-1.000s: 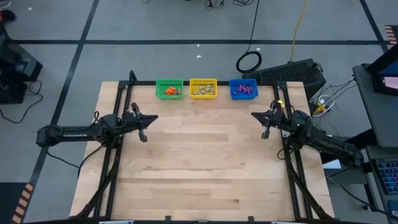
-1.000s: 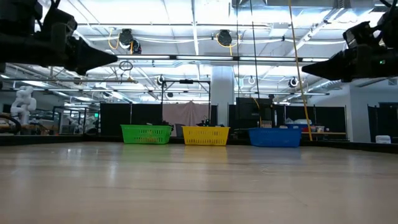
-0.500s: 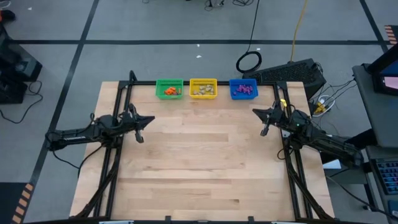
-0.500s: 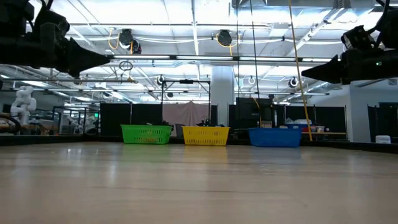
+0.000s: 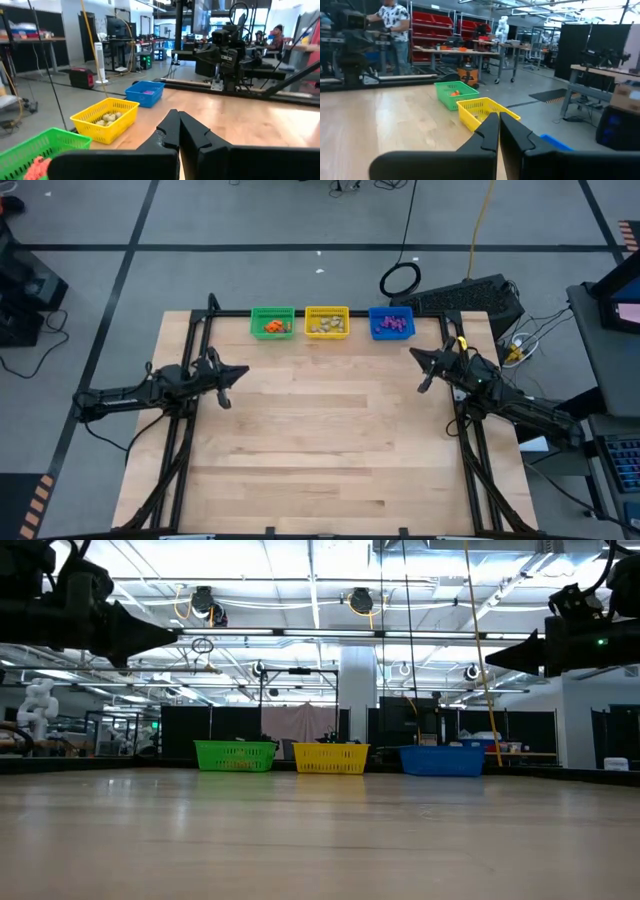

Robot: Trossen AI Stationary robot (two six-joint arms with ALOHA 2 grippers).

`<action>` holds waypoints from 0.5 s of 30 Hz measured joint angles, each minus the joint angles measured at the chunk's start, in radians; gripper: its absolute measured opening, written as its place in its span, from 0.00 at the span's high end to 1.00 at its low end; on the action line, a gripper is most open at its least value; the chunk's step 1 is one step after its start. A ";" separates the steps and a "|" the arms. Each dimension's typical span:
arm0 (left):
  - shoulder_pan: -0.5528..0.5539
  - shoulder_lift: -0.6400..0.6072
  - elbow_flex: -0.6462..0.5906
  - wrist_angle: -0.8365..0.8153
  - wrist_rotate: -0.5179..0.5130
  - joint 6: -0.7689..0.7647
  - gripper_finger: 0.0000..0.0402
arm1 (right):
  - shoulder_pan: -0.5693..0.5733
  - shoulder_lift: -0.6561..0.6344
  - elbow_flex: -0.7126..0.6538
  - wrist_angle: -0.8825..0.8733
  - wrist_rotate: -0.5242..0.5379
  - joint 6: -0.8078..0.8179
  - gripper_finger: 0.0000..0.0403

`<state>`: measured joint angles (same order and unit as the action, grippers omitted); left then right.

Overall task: Sort Halloween decoration
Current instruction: Return to Home Position

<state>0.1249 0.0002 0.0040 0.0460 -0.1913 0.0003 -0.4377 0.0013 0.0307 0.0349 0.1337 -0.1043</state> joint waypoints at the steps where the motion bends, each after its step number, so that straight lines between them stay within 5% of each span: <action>1: 0.000 0.000 0.000 0.000 -0.001 -0.018 1.00 | 0.000 0.000 0.000 -0.001 -0.002 0.008 1.00; 15: 0.000 0.000 0.000 -0.001 0.002 -0.097 1.00 | 0.000 0.003 0.000 -0.002 -0.003 0.037 1.00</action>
<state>0.1249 0.0006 0.0040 0.0447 -0.1892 -0.0967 -0.4377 0.0048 0.0307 0.0326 0.1303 -0.0675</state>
